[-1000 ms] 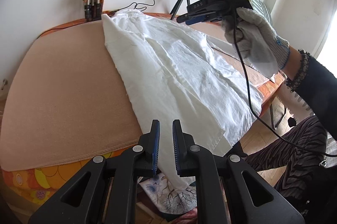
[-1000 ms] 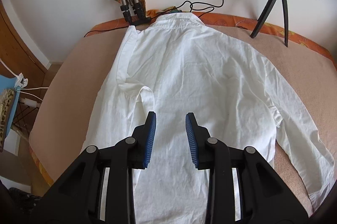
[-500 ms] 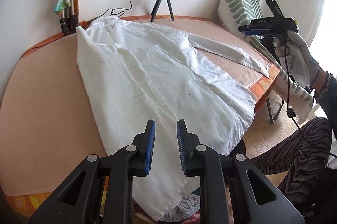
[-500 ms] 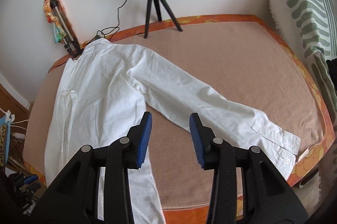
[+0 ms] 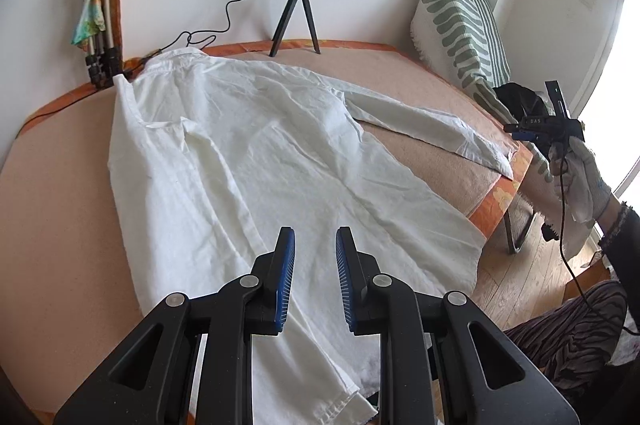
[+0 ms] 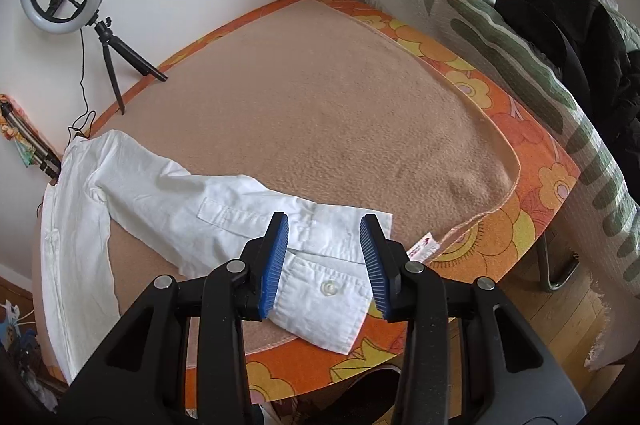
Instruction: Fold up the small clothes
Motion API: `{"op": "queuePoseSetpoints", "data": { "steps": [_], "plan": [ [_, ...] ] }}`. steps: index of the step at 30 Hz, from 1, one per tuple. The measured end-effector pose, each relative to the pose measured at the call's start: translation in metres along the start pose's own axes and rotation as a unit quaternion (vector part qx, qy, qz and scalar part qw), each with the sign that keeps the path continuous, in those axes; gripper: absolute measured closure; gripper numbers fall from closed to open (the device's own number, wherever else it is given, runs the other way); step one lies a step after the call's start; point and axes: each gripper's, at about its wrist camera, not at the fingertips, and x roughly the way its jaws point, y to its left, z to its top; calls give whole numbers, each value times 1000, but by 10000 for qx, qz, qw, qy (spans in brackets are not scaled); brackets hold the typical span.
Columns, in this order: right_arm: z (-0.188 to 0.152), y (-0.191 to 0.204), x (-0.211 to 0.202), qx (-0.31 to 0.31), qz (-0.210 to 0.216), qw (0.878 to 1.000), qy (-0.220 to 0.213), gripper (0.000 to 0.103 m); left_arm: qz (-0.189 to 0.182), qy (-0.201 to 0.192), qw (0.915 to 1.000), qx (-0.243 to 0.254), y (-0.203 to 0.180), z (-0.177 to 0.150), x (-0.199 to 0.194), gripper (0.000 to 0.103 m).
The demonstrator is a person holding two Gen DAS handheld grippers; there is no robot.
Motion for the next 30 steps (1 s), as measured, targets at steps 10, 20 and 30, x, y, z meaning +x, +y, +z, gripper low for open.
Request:
{"op": "queuePoseSetpoints", "data": {
  "steps": [10, 20, 30],
  "plan": [
    [12, -57, 47, 434, 243, 9987, 54, 63, 56, 70, 9999, 132, -17, 19, 17, 84],
    [-5, -16, 54, -520, -404, 9978, 41, 96, 145, 3, 9996, 237, -17, 23, 16, 84],
    [-15, 37, -36, -284, 708, 9959, -485, 98, 201, -130, 9997, 85, -7, 12, 7, 84]
  ]
}}
